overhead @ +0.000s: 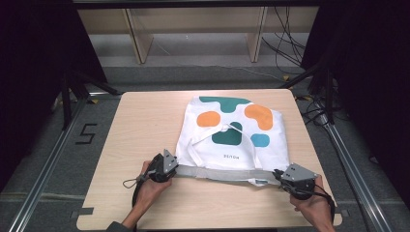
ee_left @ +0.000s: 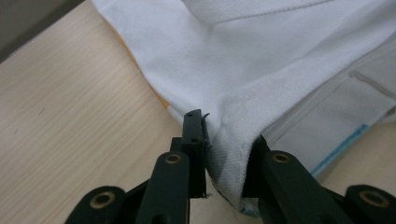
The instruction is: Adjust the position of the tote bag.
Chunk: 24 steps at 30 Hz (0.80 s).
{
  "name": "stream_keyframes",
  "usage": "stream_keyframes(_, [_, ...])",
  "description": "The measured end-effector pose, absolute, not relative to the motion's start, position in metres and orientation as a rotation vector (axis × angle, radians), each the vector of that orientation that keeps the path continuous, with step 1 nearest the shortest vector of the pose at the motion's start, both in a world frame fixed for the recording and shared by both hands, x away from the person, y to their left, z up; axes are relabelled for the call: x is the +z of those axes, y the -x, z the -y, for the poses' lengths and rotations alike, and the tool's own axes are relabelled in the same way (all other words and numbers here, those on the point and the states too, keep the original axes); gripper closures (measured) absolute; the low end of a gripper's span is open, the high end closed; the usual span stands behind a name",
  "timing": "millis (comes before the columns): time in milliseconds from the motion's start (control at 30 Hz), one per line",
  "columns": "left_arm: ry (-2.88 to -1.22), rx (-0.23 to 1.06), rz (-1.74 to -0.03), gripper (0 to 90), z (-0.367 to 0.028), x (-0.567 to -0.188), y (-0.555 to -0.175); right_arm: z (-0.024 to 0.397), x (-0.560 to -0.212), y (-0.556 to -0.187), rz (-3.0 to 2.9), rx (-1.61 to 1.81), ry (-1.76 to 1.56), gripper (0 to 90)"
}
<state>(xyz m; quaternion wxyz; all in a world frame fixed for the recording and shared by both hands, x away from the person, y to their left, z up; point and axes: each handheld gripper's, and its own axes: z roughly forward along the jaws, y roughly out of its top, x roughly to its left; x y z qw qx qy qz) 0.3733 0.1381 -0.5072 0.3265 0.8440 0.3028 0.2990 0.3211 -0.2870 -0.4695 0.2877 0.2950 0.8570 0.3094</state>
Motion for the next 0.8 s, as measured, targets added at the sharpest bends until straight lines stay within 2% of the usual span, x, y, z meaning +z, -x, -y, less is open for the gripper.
stream_keyframes(133, [-2.276, 0.767, -0.74, 78.5, -0.138, -0.508, -0.343, 0.289, -0.469, -0.321, -2.294, 0.835, -0.779, 84.9])
stream_keyframes(400, [-2.284, 0.722, -0.721, 77.6, -0.145, -0.501, -0.305, 0.288, -0.47, -0.311, -2.309, 0.862, -0.791, 82.6])
stream_keyframes(600, [-2.268, 0.701, -0.741, 70.5, -0.145, -0.502, -0.304, 0.291, -0.479, -0.311, -2.34, 0.834, -0.813, 69.4])
stream_keyframes(733, [-2.263, 0.676, -0.769, 65.3, -0.146, -0.505, -0.306, 0.29, -0.48, -0.309, -2.327, 0.783, -0.799, 66.3])
stream_keyframes(800, [-2.26, 0.668, -0.784, 61.5, -0.147, -0.507, -0.308, 0.288, -0.483, -0.309, -2.32, 0.703, -0.766, 60.9])
